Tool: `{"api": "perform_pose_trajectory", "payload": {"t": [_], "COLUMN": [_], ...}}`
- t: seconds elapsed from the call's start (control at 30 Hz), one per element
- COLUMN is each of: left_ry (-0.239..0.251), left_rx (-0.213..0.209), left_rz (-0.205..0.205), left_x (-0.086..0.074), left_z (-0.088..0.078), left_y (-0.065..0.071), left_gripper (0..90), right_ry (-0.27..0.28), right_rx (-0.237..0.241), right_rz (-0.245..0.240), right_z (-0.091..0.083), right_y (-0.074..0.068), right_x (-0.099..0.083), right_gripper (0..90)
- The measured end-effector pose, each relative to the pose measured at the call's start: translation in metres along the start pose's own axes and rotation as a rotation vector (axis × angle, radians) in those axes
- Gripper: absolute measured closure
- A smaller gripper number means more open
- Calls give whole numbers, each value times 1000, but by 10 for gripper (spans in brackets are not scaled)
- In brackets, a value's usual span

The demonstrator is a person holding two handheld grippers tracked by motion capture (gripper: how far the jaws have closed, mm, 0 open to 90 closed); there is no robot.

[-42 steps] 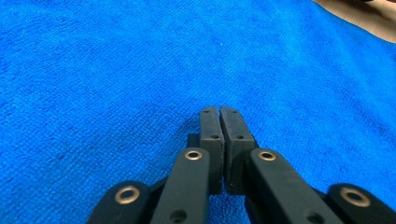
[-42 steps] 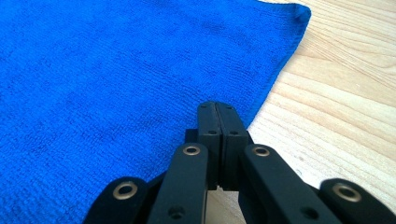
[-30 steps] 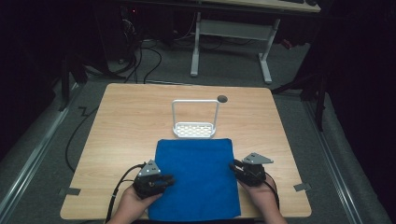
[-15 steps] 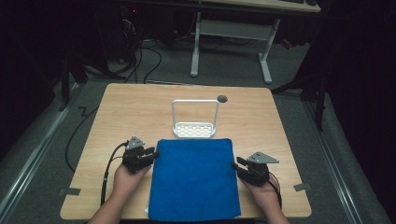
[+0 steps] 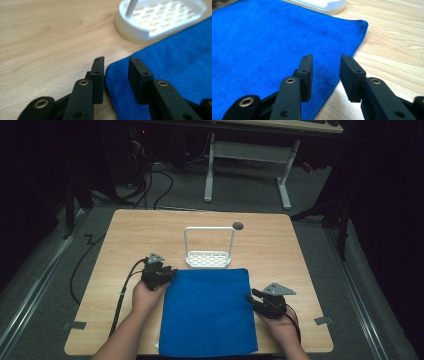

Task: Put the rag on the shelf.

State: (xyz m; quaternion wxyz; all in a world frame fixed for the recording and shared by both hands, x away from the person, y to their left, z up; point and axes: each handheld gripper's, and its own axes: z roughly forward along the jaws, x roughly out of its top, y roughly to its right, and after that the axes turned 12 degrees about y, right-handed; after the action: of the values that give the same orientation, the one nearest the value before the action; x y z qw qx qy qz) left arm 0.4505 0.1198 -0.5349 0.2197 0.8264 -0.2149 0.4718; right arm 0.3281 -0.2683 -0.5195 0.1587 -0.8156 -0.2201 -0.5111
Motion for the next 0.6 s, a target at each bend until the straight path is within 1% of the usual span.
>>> {"api": "perform_pose_trajectory", "payload": {"t": [0.03,0.07,0.1,0.13,0.17,0.2,0.23,0.33,0.37,0.4,0.43,0.47,0.5,0.53,0.57,0.6], "left_ry": [3,8,8,11,11,13,13,10,5,5,2,0,1,2,1,1], "left_rx": [15,21,21,11,11,10,13,24,24,24,21,17,16,13,7,5], "left_rz": [9,-2,-2,-37,-37,-58,-65,-53,-40,-40,-37,-32,-31,-35,-36,-33], "left_x": [0,-1,-1,-2,-2,-2,-2,-2,-2,-2,-2,-2,-2,-2,-2,-2], "left_z": [0,-1,-1,-2,-2,-2,-3,-3,-3,-3,-3,-2,-2,-2,-2,-2], "left_y": [1,1,1,-2,-2,-4,-5,-3,-3,-3,-2,-2,-2,-2,-2,-2], "left_gripper": [687,713,714,723,733,733,745,774,821,843,843,862,867,871,874,876], "right_ry": [-1,0,0,4,4,7,7,0,0,0,-4,-15,-12,-8,-2,-13], "right_rx": [1,2,2,0,0,-2,-10,-23,-33,-33,-40,-54,-58,-70,-84,-105], "right_rz": [2,0,0,-1,-1,2,13,16,31,31,35,39,47,71,68,56], "right_z": [0,1,1,1,1,2,3,7,11,11,12,15,17,20,24,30], "right_y": [0,0,0,0,0,0,0,1,2,2,3,4,6,9,11,15], "right_x": [0,0,0,0,0,0,0,2,3,3,4,7,8,12,16,20], "right_gripper": [639,639,639,637,637,634,627,603,591,591,589,587,583,581,580,576]}}
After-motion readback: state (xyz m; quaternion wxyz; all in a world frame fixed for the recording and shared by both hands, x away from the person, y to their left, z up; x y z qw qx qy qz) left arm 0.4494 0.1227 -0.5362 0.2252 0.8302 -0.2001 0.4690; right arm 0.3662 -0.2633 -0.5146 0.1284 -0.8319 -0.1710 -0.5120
